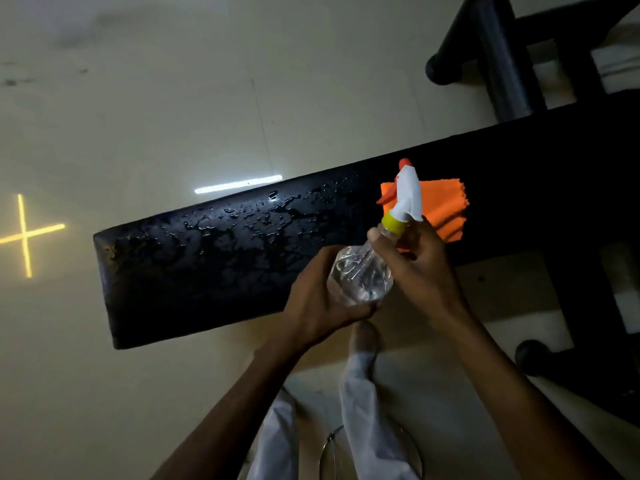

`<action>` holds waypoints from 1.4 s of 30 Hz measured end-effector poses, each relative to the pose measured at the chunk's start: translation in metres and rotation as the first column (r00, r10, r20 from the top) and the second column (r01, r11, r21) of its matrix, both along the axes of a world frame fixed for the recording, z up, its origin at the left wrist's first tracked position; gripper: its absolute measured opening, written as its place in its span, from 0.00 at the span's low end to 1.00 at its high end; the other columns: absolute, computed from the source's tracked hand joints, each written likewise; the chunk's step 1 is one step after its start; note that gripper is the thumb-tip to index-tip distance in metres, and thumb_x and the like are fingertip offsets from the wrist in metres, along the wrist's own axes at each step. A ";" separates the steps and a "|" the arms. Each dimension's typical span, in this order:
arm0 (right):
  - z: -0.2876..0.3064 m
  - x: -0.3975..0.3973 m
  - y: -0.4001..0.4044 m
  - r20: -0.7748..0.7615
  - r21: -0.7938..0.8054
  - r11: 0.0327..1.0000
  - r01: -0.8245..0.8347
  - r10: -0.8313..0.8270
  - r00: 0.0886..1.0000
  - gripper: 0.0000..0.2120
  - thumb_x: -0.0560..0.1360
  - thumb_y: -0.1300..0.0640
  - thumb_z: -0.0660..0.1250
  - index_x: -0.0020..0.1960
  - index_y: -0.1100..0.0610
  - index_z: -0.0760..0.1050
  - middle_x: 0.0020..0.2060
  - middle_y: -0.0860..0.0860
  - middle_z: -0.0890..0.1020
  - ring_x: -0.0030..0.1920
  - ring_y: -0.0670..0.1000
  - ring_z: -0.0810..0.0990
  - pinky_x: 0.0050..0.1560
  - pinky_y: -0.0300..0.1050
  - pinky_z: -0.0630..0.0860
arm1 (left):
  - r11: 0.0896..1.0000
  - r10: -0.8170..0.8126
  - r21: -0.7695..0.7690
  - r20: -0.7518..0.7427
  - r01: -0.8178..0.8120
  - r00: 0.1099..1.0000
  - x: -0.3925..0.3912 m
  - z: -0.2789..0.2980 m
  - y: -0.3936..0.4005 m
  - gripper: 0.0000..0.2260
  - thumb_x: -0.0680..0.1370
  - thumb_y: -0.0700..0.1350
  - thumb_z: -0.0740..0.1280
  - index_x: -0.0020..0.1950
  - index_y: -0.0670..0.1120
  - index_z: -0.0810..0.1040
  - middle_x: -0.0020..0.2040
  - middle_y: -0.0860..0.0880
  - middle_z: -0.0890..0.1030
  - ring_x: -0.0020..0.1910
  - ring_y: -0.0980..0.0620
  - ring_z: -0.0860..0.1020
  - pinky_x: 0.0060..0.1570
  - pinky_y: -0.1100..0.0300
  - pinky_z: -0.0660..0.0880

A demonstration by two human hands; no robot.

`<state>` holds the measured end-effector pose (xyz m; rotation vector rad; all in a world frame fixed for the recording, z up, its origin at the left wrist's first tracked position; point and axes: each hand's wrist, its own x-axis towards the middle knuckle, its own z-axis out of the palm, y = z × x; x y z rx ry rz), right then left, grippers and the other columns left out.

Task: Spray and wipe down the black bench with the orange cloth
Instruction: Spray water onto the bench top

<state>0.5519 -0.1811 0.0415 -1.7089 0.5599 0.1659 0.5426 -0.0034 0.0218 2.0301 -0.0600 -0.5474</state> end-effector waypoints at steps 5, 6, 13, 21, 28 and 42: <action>-0.012 0.006 0.044 -0.110 0.270 0.954 0.128 -0.102 0.989 0.13 0.79 0.48 0.74 0.61 0.50 0.77 0.52 0.51 0.83 0.45 0.49 0.87 0.40 0.42 0.86 | 0.998 -0.020 -0.069 -0.153 0.010 0.988 -0.044 0.006 0.022 0.36 0.64 0.61 0.83 0.68 0.56 0.74 0.59 0.60 0.83 0.56 0.64 0.82 0.54 0.60 0.81; -0.014 0.004 0.049 -0.109 0.275 0.957 0.095 -0.067 0.992 0.05 0.82 0.49 0.71 0.57 0.45 0.79 0.50 0.50 0.85 0.40 0.50 0.88 0.34 0.43 0.84 | 0.994 -0.036 -0.105 -0.209 0.014 0.977 -0.051 0.005 0.026 0.35 0.65 0.61 0.82 0.68 0.56 0.75 0.58 0.60 0.83 0.56 0.64 0.82 0.53 0.62 0.81; -0.027 -0.021 0.063 -0.150 0.158 0.987 -0.031 0.055 0.987 0.12 0.79 0.40 0.69 0.52 0.48 0.77 0.45 0.49 0.88 0.26 0.53 0.84 0.25 0.41 0.77 | 0.955 0.013 0.297 -0.024 -0.005 1.000 -0.044 -0.022 0.087 0.30 0.81 0.53 0.70 0.80 0.45 0.65 0.77 0.45 0.70 0.76 0.48 0.68 0.75 0.49 0.67; -0.030 -0.032 0.072 -0.170 0.038 0.996 -0.076 0.081 0.982 0.20 0.81 0.43 0.71 0.47 0.60 0.73 0.28 0.51 0.82 0.24 0.54 0.83 0.28 0.46 0.79 | 0.761 -0.242 0.609 -0.055 0.225 0.969 -0.032 -0.048 0.123 0.34 0.84 0.51 0.63 0.85 0.48 0.49 0.85 0.47 0.46 0.84 0.43 0.45 0.82 0.46 0.55; -0.033 -0.039 0.106 -0.197 -0.061 0.983 -0.173 0.158 0.968 0.20 0.79 0.41 0.74 0.38 0.54 0.73 0.26 0.52 0.83 0.24 0.57 0.84 0.27 0.44 0.78 | 0.803 -0.103 0.595 0.074 0.039 0.992 -0.043 -0.051 0.161 0.33 0.82 0.49 0.65 0.84 0.46 0.56 0.85 0.43 0.53 0.84 0.41 0.47 0.82 0.46 0.53; -0.022 -0.051 0.231 -0.269 -0.034 0.911 -0.411 0.388 0.881 0.22 0.78 0.38 0.73 0.39 0.54 0.73 0.29 0.51 0.85 0.23 0.54 0.84 0.28 0.45 0.80 | 0.813 -0.008 0.580 0.093 -0.047 0.996 -0.056 -0.054 0.273 0.34 0.82 0.54 0.67 0.83 0.45 0.58 0.83 0.42 0.58 0.83 0.41 0.55 0.81 0.46 0.58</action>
